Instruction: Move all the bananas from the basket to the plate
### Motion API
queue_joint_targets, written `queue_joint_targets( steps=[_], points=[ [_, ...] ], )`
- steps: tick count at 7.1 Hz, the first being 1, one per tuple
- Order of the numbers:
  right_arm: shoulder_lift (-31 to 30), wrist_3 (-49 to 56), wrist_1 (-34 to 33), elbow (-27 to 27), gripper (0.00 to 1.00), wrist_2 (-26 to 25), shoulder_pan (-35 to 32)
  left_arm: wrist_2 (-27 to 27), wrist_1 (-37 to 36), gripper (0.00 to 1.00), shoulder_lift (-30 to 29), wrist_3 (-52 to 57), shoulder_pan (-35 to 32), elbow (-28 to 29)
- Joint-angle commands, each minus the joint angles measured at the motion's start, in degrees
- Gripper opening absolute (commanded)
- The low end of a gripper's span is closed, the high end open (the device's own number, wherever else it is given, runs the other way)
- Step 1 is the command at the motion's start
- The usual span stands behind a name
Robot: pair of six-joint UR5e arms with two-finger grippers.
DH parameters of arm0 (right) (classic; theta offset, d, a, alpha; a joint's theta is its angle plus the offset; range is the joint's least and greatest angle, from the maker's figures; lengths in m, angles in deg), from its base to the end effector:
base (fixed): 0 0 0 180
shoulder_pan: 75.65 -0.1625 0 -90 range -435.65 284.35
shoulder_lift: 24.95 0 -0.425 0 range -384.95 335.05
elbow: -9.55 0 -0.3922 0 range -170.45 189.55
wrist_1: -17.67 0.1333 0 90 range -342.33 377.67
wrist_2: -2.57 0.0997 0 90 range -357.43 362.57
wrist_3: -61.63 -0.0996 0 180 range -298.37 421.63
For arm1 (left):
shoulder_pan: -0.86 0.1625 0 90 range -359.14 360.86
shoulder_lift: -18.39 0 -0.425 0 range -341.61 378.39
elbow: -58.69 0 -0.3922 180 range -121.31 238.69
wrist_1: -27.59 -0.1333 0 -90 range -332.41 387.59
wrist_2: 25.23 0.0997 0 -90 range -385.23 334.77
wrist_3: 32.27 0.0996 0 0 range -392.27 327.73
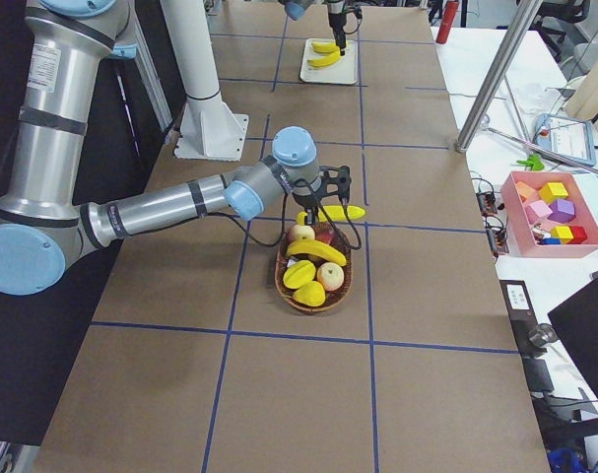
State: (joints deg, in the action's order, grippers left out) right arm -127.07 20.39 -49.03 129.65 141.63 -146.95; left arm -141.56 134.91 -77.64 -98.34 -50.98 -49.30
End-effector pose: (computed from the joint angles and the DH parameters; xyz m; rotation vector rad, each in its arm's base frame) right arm -0.0738 -0.3992 0.4402 0.1755 -1.0413 0.0479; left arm 0.2615 -0.4771 0.4267 0.0886 0.8312 -0.2928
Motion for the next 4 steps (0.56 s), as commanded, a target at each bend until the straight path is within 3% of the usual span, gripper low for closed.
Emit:
queue_joint_targets(
  steps=[1,2,3,4],
  points=[
    [10.2,-0.9,-3.1,0.0,0.0,0.2,6.0,-0.3,0.4,1.0,-0.4,-0.8,0.1,-0.5],
    [19.9,-3.2,-7.7,-1.1,0.0,-1.1,10.7,-0.3,0.9,1.0,-3.7,-6.0,0.3,-1.1],
    [27.1,-12.8,-7.7,-2.4,0.0,-3.6,16.1,-0.4,2.7,1.0,-8.3,-12.9,1.0,-1.0],
    [32.7,-21.6,-7.5,-2.4,0.0,-9.8,21.8,-0.3,7.8,1.0,-11.4,-19.3,3.4,-0.6]
  ],
)
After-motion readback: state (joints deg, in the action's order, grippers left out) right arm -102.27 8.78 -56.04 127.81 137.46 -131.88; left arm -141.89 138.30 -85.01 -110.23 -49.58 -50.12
